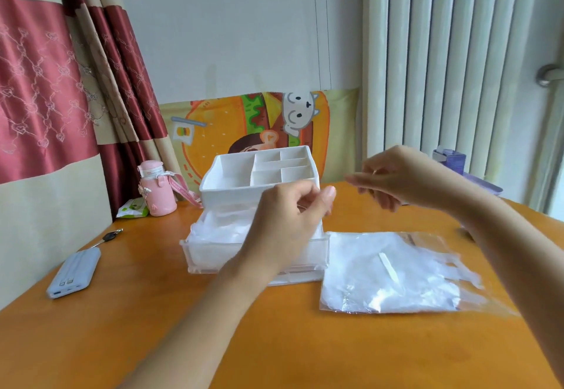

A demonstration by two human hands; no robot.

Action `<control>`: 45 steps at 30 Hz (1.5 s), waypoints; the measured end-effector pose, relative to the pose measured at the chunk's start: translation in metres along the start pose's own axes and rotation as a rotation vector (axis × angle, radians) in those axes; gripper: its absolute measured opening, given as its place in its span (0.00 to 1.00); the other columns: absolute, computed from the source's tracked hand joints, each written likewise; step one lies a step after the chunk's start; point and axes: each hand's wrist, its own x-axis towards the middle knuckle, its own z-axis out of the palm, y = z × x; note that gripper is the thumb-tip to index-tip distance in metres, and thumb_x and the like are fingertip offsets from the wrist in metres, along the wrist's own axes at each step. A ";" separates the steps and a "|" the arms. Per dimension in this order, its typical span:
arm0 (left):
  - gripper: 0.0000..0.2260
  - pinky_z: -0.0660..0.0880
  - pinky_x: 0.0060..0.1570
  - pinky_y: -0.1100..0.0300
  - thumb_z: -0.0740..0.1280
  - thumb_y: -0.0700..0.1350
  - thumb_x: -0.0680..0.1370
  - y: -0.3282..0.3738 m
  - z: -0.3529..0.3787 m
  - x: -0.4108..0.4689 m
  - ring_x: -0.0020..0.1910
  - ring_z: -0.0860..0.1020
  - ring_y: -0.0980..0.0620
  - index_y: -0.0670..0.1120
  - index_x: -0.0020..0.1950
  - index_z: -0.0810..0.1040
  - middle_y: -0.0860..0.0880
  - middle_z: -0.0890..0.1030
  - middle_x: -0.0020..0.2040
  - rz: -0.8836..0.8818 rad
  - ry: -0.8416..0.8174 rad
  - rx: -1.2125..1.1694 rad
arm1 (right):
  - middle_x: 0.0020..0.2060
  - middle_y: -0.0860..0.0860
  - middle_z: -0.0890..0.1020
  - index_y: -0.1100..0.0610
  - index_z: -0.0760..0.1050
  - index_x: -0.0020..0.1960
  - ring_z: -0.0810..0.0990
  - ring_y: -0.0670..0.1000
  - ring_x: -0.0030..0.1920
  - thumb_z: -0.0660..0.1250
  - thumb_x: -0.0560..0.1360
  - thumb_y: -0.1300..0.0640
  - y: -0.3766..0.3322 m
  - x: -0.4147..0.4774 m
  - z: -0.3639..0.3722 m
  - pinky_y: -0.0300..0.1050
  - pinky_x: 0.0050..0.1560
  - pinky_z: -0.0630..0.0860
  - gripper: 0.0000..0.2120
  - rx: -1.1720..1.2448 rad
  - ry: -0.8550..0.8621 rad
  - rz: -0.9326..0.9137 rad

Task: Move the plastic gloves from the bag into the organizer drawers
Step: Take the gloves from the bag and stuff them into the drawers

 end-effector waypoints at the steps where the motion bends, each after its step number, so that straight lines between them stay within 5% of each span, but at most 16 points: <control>1: 0.16 0.74 0.37 0.60 0.66 0.50 0.79 0.002 0.017 -0.005 0.32 0.77 0.53 0.41 0.36 0.79 0.50 0.80 0.31 0.021 -0.041 -0.013 | 0.24 0.54 0.79 0.55 0.78 0.32 0.74 0.49 0.23 0.65 0.75 0.43 0.014 -0.004 0.001 0.34 0.26 0.67 0.19 -0.059 0.044 0.047; 5: 0.16 0.73 0.39 0.61 0.67 0.50 0.79 0.002 0.086 -0.023 0.34 0.75 0.56 0.41 0.35 0.77 0.51 0.78 0.34 0.021 -0.258 -0.018 | 0.21 0.51 0.71 0.54 0.76 0.28 0.66 0.47 0.22 0.65 0.74 0.41 0.074 -0.020 0.012 0.41 0.26 0.60 0.22 -0.175 0.066 0.229; 10: 0.11 0.71 0.55 0.60 0.66 0.50 0.78 -0.033 0.153 -0.028 0.50 0.77 0.52 0.43 0.44 0.79 0.49 0.80 0.49 -0.105 -0.436 0.086 | 0.29 0.49 0.80 0.53 0.74 0.32 0.78 0.49 0.32 0.68 0.73 0.43 0.157 -0.040 0.029 0.43 0.33 0.71 0.17 -0.121 0.047 0.443; 14: 0.09 0.65 0.59 0.66 0.66 0.50 0.78 -0.063 0.176 -0.024 0.60 0.73 0.53 0.46 0.53 0.79 0.49 0.76 0.59 -0.177 -0.463 0.191 | 0.47 0.51 0.82 0.53 0.77 0.47 0.77 0.50 0.46 0.71 0.72 0.47 0.204 -0.050 0.044 0.42 0.39 0.69 0.10 -0.108 -0.017 0.568; 18: 0.22 0.59 0.70 0.57 0.64 0.54 0.79 -0.082 0.195 -0.017 0.71 0.64 0.52 0.46 0.70 0.70 0.50 0.68 0.71 -0.238 -0.546 0.359 | 0.61 0.51 0.76 0.56 0.75 0.64 0.75 0.52 0.57 0.71 0.73 0.51 0.239 -0.052 0.051 0.40 0.48 0.69 0.21 -0.102 -0.076 0.624; 22: 0.28 0.45 0.73 0.49 0.58 0.60 0.80 -0.089 0.206 -0.014 0.77 0.52 0.53 0.48 0.77 0.59 0.51 0.56 0.78 -0.295 -0.631 0.472 | 0.62 0.52 0.77 0.54 0.72 0.68 0.78 0.51 0.49 0.68 0.74 0.61 0.261 -0.049 0.059 0.36 0.38 0.73 0.22 -0.139 -0.153 0.635; 28: 0.33 0.38 0.74 0.44 0.53 0.64 0.79 -0.099 0.219 -0.008 0.78 0.44 0.52 0.52 0.80 0.49 0.52 0.47 0.80 -0.323 -0.723 0.523 | 0.49 0.45 0.76 0.39 0.72 0.58 0.71 0.45 0.40 0.70 0.74 0.52 0.261 -0.039 0.053 0.36 0.35 0.68 0.16 -0.218 -0.268 0.605; 31: 0.32 0.39 0.74 0.44 0.52 0.65 0.79 -0.101 0.225 -0.006 0.78 0.44 0.52 0.52 0.80 0.49 0.53 0.47 0.80 -0.306 -0.719 0.541 | 0.48 0.50 0.80 0.44 0.77 0.51 0.76 0.50 0.43 0.74 0.70 0.47 0.267 -0.031 0.058 0.40 0.39 0.71 0.12 -0.097 -0.172 0.693; 34: 0.32 0.39 0.74 0.44 0.52 0.65 0.79 -0.105 0.227 -0.005 0.78 0.44 0.52 0.53 0.79 0.49 0.53 0.47 0.80 -0.304 -0.706 0.537 | 0.32 0.54 0.82 0.52 0.79 0.46 0.76 0.50 0.26 0.73 0.71 0.46 0.266 -0.026 0.062 0.38 0.25 0.68 0.10 -0.001 -0.130 0.750; 37: 0.32 0.38 0.74 0.45 0.52 0.65 0.79 -0.106 0.225 -0.007 0.78 0.43 0.53 0.54 0.79 0.49 0.54 0.47 0.80 -0.302 -0.710 0.530 | 0.24 0.50 0.79 0.54 0.79 0.42 0.75 0.49 0.21 0.74 0.70 0.49 0.263 -0.029 0.063 0.35 0.19 0.65 0.09 0.028 -0.034 0.731; 42: 0.31 0.38 0.74 0.45 0.52 0.64 0.79 -0.108 0.224 -0.007 0.78 0.43 0.53 0.54 0.79 0.49 0.54 0.47 0.80 -0.296 -0.706 0.506 | 0.41 0.51 0.80 0.55 0.79 0.34 0.77 0.48 0.39 0.78 0.66 0.52 0.258 -0.031 0.051 0.40 0.32 0.69 0.10 0.171 0.194 0.642; 45: 0.31 0.37 0.74 0.46 0.53 0.64 0.79 -0.107 0.223 -0.008 0.78 0.43 0.53 0.54 0.79 0.50 0.54 0.47 0.80 -0.304 -0.706 0.489 | 0.38 0.52 0.80 0.59 0.80 0.36 0.77 0.51 0.39 0.77 0.68 0.55 0.253 -0.034 0.044 0.42 0.34 0.69 0.09 0.303 0.288 0.605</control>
